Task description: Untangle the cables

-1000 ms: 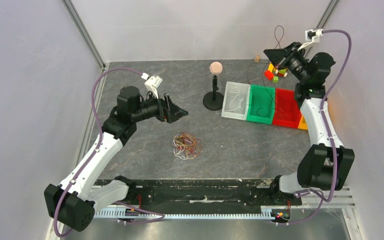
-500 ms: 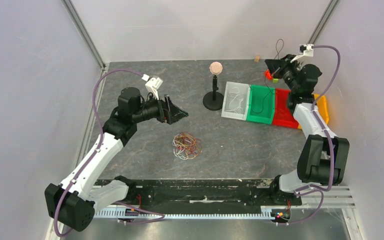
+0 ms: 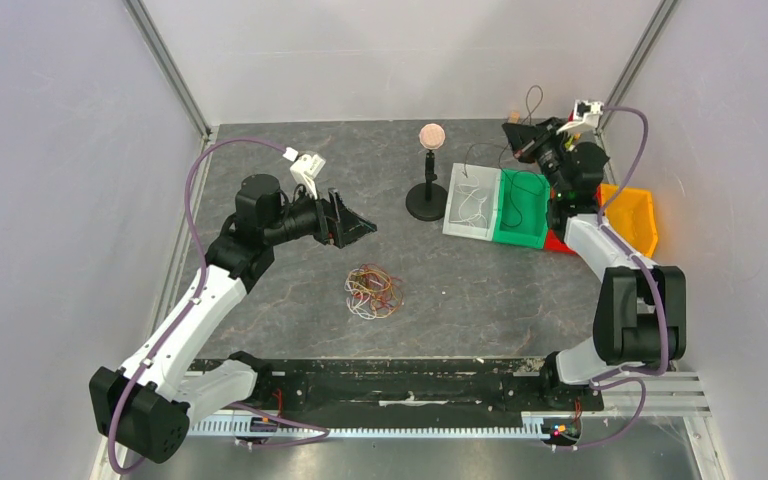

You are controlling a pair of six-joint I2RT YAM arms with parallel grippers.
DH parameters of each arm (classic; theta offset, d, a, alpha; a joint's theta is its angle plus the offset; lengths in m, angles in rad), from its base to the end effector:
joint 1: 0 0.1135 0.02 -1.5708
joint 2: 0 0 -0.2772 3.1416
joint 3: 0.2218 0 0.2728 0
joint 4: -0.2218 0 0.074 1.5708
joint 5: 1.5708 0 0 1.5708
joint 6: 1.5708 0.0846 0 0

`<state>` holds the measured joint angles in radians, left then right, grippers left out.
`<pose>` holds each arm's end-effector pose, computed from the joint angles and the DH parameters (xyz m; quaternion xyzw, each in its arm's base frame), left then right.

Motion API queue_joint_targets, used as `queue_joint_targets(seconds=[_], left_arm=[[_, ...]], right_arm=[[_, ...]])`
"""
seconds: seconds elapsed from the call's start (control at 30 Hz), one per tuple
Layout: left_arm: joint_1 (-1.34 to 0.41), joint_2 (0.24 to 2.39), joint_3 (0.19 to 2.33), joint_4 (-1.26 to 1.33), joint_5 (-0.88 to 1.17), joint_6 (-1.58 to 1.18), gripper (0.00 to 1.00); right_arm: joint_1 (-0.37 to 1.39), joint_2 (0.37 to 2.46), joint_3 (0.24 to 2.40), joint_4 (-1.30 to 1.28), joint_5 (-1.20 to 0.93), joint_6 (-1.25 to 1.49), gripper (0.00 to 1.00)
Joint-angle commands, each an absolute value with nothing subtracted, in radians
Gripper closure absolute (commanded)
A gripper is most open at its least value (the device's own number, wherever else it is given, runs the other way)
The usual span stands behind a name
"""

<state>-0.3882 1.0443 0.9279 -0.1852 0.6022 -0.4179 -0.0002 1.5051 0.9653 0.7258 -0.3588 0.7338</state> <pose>0.2496 -0.1538 0.3392 0.1644 0.7716 -0.4418 0.4271 0.4115 0.0296 0.3331 0.0972 0.6356 0.3779 0.6661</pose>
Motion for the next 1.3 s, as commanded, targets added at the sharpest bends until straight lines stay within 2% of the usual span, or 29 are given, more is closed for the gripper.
queue_joint_targets(seconds=[0.0, 0.23, 0.63, 0.87, 1.07, 1.27], left_arm=[[-0.384, 1.020, 0.931, -0.153, 0.596, -0.417, 0.15], [-0.376, 1.012, 0.930, -0.179, 0.597, -0.394, 0.15], [-0.376, 1.008, 0.928, -0.161, 0.602, -0.421, 0.15], [-0.376, 1.014, 0.931, -0.156, 0.606, -0.426, 0.15], [-0.376, 1.016, 0.930, -0.155, 0.611, -0.431, 0.15], [-0.376, 1.013, 0.927, -0.160, 0.612, -0.431, 0.15]], right_arm=[[-0.036, 1.538, 0.883, 0.817, -0.316, 0.851, 1.00], [-0.076, 1.515, 0.778, 0.840, -0.324, 0.954, 1.00], [0.055, 1.437, 0.820, 0.785, -0.316, 1.077, 1.00], [0.055, 1.407, 0.735, 0.778, -0.292, 1.102, 1.00], [-0.016, 1.394, 0.629, 0.802, -0.278, 1.107, 1.00], [-0.151, 1.462, 0.636, 0.852, -0.296, 1.065, 1.00]])
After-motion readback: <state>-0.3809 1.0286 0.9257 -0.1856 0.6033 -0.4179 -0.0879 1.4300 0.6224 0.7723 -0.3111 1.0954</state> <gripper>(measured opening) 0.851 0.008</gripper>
